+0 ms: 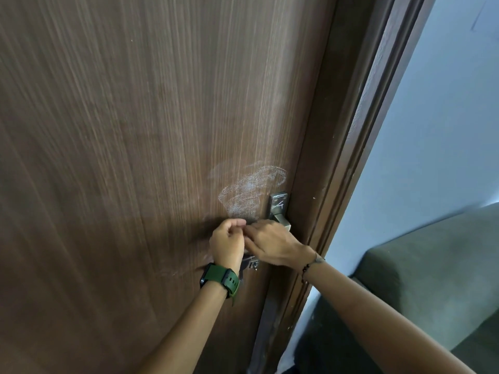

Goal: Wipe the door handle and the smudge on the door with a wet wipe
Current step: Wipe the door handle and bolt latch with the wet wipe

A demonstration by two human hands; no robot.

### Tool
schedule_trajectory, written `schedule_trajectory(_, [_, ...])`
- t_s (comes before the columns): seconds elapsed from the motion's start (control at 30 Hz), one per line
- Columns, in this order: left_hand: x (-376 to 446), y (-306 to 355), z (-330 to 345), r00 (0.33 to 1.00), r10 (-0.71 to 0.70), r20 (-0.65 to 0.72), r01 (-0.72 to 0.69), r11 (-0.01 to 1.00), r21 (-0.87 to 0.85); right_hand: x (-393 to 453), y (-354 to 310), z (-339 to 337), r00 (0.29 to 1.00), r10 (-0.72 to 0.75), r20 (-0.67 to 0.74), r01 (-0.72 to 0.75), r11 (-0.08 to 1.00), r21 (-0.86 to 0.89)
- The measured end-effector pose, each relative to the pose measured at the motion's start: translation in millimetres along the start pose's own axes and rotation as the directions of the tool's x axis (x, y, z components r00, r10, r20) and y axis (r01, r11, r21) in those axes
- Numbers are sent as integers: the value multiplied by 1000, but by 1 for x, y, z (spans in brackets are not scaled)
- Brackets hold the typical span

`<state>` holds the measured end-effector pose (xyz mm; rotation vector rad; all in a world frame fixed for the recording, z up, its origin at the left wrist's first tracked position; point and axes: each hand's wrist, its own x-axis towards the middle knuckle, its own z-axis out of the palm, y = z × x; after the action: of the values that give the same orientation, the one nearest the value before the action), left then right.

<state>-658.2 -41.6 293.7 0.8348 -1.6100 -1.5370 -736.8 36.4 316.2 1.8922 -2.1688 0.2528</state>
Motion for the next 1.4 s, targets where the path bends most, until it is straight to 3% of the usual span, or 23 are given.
schedule_trajectory(0.13, [3,0,0,1000,8,0,-8,999,31,4,8,-1,997,66,-30,-67,998,-10])
schedule_trajectory(0.3, [6,1,-8,999,-19,-37,18,1000,-16,10,-8,1,998,-44,39,44,999,-2])
schedule_trajectory(0.4, [6,0,-16,1000,-12,5,12,999,-40,3,13,-2,997,54,-47,-54,998,-9])
schedule_trajectory(0.47, [6,-1,-18,1000,-12,-1,12,999,-45,0,4,1,997,25,-78,-27,999,-27])
schedule_trajectory(0.57, [4,-3,-18,999,-32,-8,31,998,-51,5,-5,2,995,-98,7,97,995,11])
schedule_trajectory(0.7, [-1,-5,-24,1000,3,-2,-3,997,-82,5,18,0,998,69,-15,-69,997,-37])
schedule_trajectory(0.77, [0,-5,-25,1000,-2,-19,0,995,-95,6,5,7,999,21,-33,-22,999,-28])
schedule_trajectory(0.83, [0,-4,-23,999,-7,-38,3,995,-97,9,-4,8,998,-58,33,58,998,13])
schedule_trajectory(0.93, [-3,-1,-26,999,28,-29,-31,995,-97,12,11,-2,997,-9,73,8,1000,19])
schedule_trajectory(1.03, [-4,-1,-31,999,33,-37,-36,995,-89,11,-5,4,999,30,-25,-31,999,-33])
schedule_trajectory(1.13, [-7,-1,-33,999,2,-46,-6,997,-82,10,-16,4,997,-77,33,77,997,-25])
schedule_trajectory(1.27, [-13,-1,-40,999,32,-26,-34,997,-70,-1,18,-3,994,72,-82,-63,993,102])
schedule_trajectory(1.4, [-15,2,-49,999,30,-26,-32,997,-63,-15,20,2,979,106,-172,-79,985,156])
